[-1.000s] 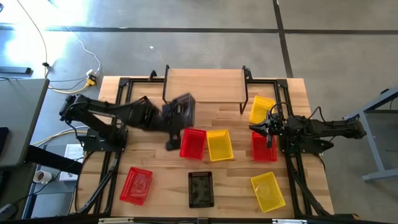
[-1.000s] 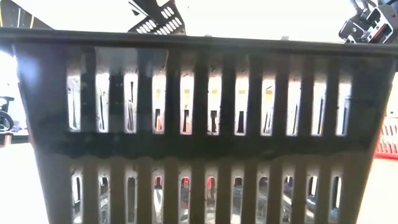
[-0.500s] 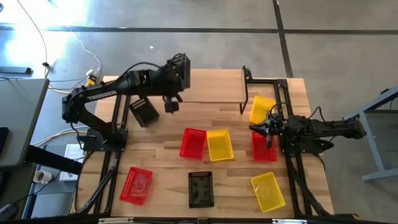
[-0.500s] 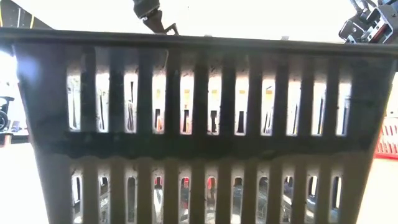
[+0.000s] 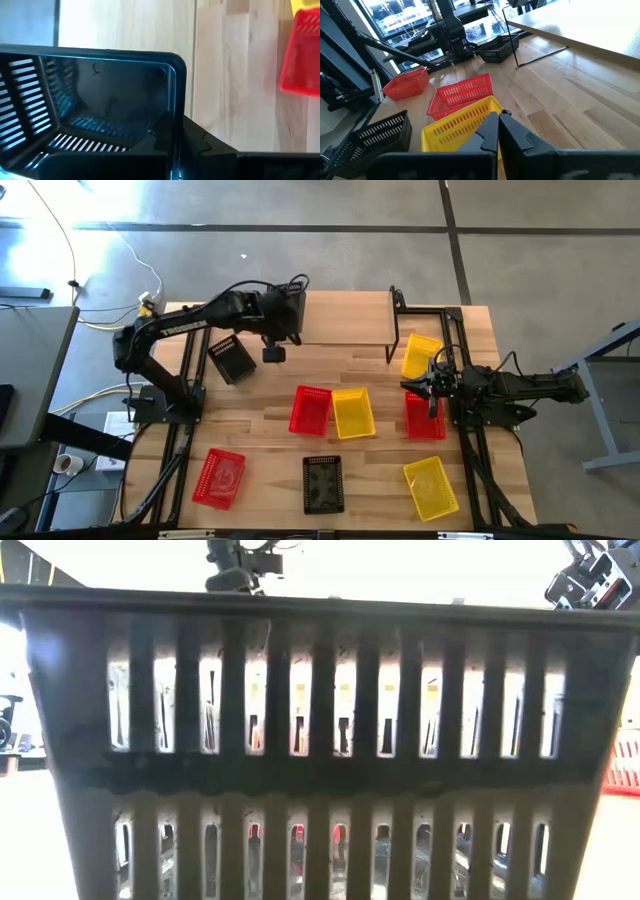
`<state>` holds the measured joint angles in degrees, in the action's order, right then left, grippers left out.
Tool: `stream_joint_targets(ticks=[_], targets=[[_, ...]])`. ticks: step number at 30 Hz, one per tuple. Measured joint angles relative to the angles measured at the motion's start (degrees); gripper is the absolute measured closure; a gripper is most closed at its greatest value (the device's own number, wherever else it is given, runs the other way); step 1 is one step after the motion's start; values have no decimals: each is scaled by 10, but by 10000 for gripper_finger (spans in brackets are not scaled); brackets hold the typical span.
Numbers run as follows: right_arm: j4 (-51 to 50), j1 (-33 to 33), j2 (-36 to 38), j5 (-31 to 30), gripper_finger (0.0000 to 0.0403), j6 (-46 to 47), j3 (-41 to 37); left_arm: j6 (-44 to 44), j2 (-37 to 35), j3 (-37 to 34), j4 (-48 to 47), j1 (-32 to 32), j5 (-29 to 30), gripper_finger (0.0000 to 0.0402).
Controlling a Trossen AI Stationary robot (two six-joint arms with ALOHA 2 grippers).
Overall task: Stack baskets on shelf by color
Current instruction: Put the middle left black basket on the shelf
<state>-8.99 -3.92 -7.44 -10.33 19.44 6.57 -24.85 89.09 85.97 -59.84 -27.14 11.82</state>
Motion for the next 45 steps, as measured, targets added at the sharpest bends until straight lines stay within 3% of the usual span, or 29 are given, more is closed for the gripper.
stream_joint_targets(ticks=[30,45], targets=[[-2,0,0,0,402,0,0,-3,53,0,-15,2,25,400],[-2,0,0,0,402,0,0,2,54,0,-6,2,15,351]])
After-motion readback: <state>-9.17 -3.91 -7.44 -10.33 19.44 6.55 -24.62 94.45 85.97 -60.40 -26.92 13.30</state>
